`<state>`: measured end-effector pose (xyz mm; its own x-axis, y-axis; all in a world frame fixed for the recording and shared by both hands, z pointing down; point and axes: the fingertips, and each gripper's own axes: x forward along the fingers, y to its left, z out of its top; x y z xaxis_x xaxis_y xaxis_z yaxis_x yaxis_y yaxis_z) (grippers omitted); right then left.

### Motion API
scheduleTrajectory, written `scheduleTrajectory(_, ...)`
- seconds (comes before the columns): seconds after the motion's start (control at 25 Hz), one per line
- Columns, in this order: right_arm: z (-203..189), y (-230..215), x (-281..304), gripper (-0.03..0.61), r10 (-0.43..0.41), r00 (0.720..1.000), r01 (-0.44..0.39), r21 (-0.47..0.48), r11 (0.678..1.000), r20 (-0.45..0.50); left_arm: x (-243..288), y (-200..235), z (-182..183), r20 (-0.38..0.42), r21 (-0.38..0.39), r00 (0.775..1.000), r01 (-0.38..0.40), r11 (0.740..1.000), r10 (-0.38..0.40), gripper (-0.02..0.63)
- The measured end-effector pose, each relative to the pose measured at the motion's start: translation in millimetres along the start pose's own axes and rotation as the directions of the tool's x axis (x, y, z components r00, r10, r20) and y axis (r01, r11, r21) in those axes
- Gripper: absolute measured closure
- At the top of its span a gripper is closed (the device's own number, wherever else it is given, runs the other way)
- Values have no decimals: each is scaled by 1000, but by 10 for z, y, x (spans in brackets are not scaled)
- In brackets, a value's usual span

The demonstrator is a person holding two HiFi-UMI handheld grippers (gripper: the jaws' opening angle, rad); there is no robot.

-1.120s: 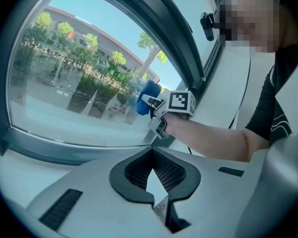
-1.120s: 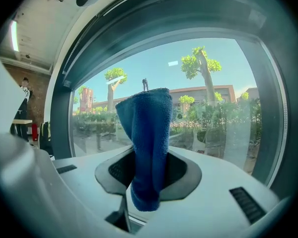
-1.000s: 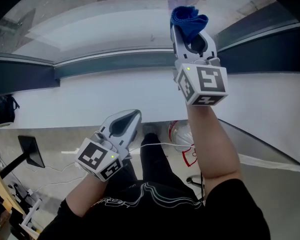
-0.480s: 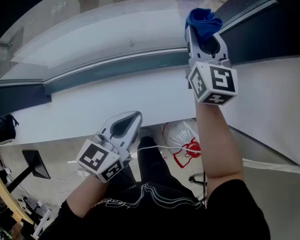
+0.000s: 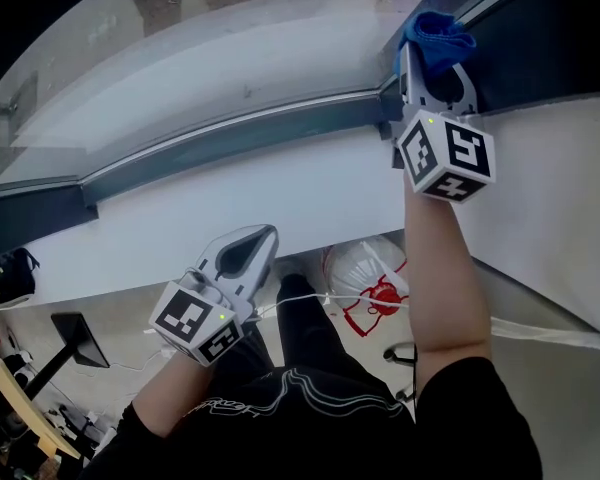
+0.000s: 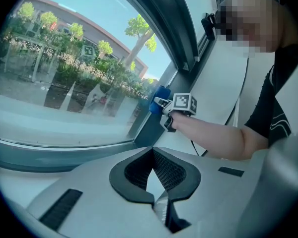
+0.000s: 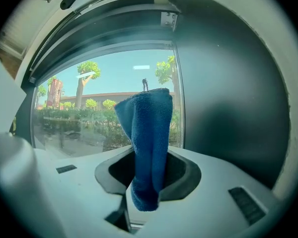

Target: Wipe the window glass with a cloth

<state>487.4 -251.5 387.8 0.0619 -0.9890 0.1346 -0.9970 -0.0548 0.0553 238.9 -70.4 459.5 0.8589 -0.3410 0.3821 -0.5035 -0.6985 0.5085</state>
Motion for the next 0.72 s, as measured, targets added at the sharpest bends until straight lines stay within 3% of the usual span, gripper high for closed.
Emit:
scheduleTrajectory(0.44, -8, 146, -82, 485, 5, 1000, -5, -9, 1000, 8, -184, 78, -31, 12, -3, 1000, -13, 1000, 13, 609)
scheduleTrajectory(0.72, -106, 891, -237, 486, 76, 997, -76, -11, 997, -10, -672, 397, -24, 51, -30, 997, -63, 998, 65, 609)
